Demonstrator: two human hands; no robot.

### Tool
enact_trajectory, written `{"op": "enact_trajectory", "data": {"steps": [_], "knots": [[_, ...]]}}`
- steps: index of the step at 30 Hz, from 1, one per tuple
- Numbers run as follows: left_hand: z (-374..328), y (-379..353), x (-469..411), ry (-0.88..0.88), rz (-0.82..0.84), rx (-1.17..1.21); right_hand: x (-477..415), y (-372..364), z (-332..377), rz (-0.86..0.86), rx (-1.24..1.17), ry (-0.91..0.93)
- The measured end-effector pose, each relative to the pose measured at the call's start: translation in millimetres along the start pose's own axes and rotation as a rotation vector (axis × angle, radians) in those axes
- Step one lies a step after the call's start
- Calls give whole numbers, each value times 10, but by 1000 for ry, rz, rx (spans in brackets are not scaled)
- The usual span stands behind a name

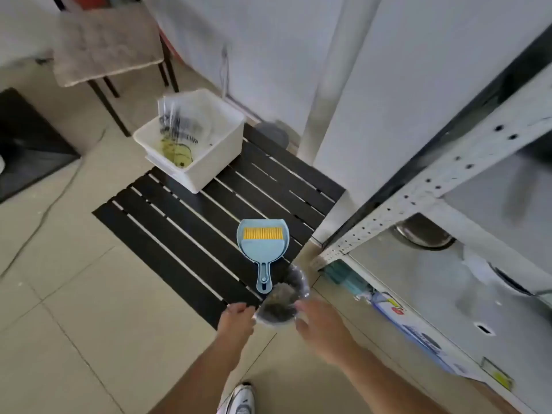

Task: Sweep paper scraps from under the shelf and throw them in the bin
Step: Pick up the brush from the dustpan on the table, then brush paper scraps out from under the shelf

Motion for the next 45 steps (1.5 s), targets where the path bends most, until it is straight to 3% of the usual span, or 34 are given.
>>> {"op": "enact_trajectory", "data": {"steps": [2, 4, 7, 15, 19, 23, 27, 30, 32, 34, 36, 37, 40, 42, 45], "knots": [[-15, -164, -203, 44, 54, 178, -460, 104, 196, -132, -61, 91], [-36, -280, -367, 103, 34, 274, -836, 219, 405, -194, 39, 179], [53, -345, -515, 116, 26, 359, -1198, 4, 457, -136, 305, 256], [-18, -379, -483, -26, 4, 260, -1393, -237, 475, -229, 639, 381], [-55, -364, -434, -28, 15, 238, -1232, -95, 580, -375, 645, 479], [-92, -347, -345, -52, 17, 258, -909, 375, 545, -641, 257, 319], [209, -245, -91, -22, -119, 343, -158, 624, -45, -862, -517, -54], [686, -563, 209, 217, 167, 481, 522, 243, -529, -816, -1258, -419], [919, -921, 497, 300, 532, 542, 846, -170, -783, -758, -1523, -565], [1253, -1198, 573, 319, 662, 648, 989, -611, -1069, -619, -1649, -678], [1781, -1412, 244, 310, 520, 572, 1025, -1046, -1335, -449, -1760, -699], [1959, -1565, 155, 344, 527, 579, 1034, -1246, -1490, -429, -1683, -669], [2585, -1953, -269, 433, 530, 477, 1000, -1669, -1997, -549, -1299, -446], [2856, -2259, -501, 498, 635, 366, 855, -2023, -2345, -566, -1284, -338], [3121, -2624, -1019, 458, 613, 126, 484, -2543, -2995, -657, -1239, -345]]}}
Point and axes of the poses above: each hand's wrist, its own x-axis away from the middle knuckle, its own y-axis out of the back of the hand, z = x × y, the point moved 6 cm from there along -x, towards the middle knuckle, and after that the axes turned 9 degrees about x, right-handed, at the moved point
